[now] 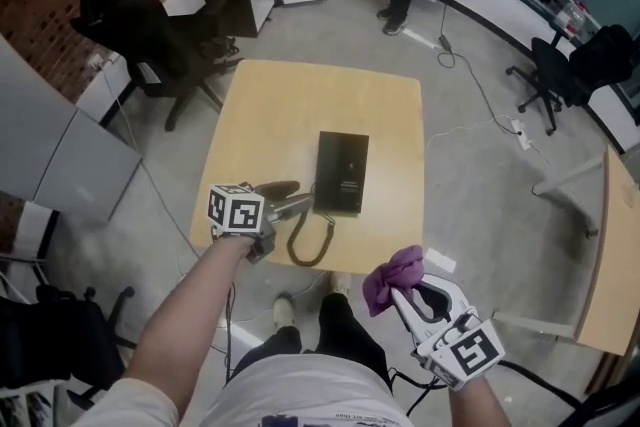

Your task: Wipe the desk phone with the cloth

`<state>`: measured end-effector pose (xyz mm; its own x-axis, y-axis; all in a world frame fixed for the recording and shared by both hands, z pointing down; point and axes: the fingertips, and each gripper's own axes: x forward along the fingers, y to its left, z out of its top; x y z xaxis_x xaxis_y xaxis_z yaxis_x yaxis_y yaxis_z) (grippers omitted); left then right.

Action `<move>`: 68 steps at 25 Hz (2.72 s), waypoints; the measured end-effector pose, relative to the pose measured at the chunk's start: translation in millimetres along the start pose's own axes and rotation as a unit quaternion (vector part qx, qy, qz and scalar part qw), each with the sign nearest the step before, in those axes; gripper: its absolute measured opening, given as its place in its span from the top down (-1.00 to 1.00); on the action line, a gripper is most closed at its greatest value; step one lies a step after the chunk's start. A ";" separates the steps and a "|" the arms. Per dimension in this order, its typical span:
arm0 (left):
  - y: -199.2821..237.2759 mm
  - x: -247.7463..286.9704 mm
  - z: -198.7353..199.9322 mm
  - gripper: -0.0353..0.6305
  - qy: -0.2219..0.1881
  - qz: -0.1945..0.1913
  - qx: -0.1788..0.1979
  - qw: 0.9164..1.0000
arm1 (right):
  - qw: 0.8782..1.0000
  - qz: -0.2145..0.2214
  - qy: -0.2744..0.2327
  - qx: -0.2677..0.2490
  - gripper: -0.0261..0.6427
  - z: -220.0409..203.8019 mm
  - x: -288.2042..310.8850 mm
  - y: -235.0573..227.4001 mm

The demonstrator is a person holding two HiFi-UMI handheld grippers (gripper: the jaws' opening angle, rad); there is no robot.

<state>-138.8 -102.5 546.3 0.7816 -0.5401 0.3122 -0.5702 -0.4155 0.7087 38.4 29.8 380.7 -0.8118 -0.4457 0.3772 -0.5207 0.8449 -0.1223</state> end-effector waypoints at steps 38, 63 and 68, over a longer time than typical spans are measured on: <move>15.4 53.5 2.9 0.35 0.006 -0.059 -0.127 0.990 | 0.999 0.027 0.018 0.014 0.65 20.6 42.5 -107.0; -93.0 21.0 24.0 0.36 -0.005 -0.107 -0.099 0.989 | 0.991 0.095 -0.047 -0.083 0.65 106.7 137.3 -65.9; -92.2 11.1 30.2 0.36 -0.014 -0.112 -0.095 0.989 | 0.993 0.098 -0.010 -0.068 0.65 70.6 125.4 -59.8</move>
<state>-85.2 -92.3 465.3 0.8738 -0.4719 0.1172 -0.3230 -0.3832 0.8653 -50.9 -97.5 370.4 -0.8999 -0.2743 0.3391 -0.3136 0.9473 -0.0660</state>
